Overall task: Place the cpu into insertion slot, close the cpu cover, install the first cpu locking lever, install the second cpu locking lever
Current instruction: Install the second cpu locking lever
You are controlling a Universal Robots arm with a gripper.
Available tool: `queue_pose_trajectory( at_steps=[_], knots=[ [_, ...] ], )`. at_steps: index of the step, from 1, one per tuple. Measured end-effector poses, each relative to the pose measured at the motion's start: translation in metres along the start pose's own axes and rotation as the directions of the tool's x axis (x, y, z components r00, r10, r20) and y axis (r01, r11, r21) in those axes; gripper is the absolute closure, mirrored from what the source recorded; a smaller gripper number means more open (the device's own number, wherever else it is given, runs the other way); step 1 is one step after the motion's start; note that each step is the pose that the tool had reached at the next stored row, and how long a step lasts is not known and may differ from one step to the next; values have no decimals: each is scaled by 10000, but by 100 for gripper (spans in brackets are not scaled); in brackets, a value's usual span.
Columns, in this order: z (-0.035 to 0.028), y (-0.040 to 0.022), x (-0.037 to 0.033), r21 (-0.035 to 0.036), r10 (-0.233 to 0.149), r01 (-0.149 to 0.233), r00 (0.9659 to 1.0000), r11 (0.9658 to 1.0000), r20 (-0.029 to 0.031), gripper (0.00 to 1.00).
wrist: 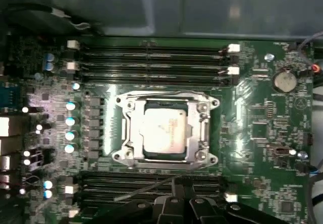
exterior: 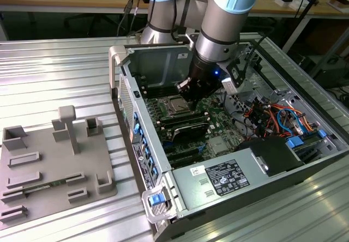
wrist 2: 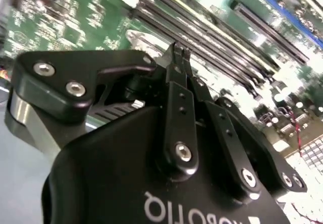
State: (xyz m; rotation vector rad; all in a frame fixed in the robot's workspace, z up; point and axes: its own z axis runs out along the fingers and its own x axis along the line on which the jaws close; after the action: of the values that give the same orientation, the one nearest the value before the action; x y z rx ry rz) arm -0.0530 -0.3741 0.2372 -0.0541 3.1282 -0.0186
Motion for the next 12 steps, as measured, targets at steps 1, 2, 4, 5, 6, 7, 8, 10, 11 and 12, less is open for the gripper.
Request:
queue_pose_trajectory(
  at_steps=[1,2,4,5,6,7,8,10,11,12],
  knots=[
    [1,2,47,-5,2,-2,10000,10000,1,89],
    [1,4,97,-9,1,-1,10000,10000,2,89],
    [5,7,186,-12,1,-1,10000,10000,1,89],
    [10,8,223,-12,1,-1,10000,10000,1,89],
    [17,10,266,-13,0,0,10000,10000,2,89],
    [26,11,301,-12,1,-1,10000,10000,1,89],
    [35,13,336,-12,2,-2,10000,10000,0,89],
    [56,15,394,-13,1,-1,10000,10000,1,89],
    [66,16,419,-13,1,-1,10000,10000,1,89],
    [88,16,448,-13,2,-2,10000,10000,0,89]
  ],
)
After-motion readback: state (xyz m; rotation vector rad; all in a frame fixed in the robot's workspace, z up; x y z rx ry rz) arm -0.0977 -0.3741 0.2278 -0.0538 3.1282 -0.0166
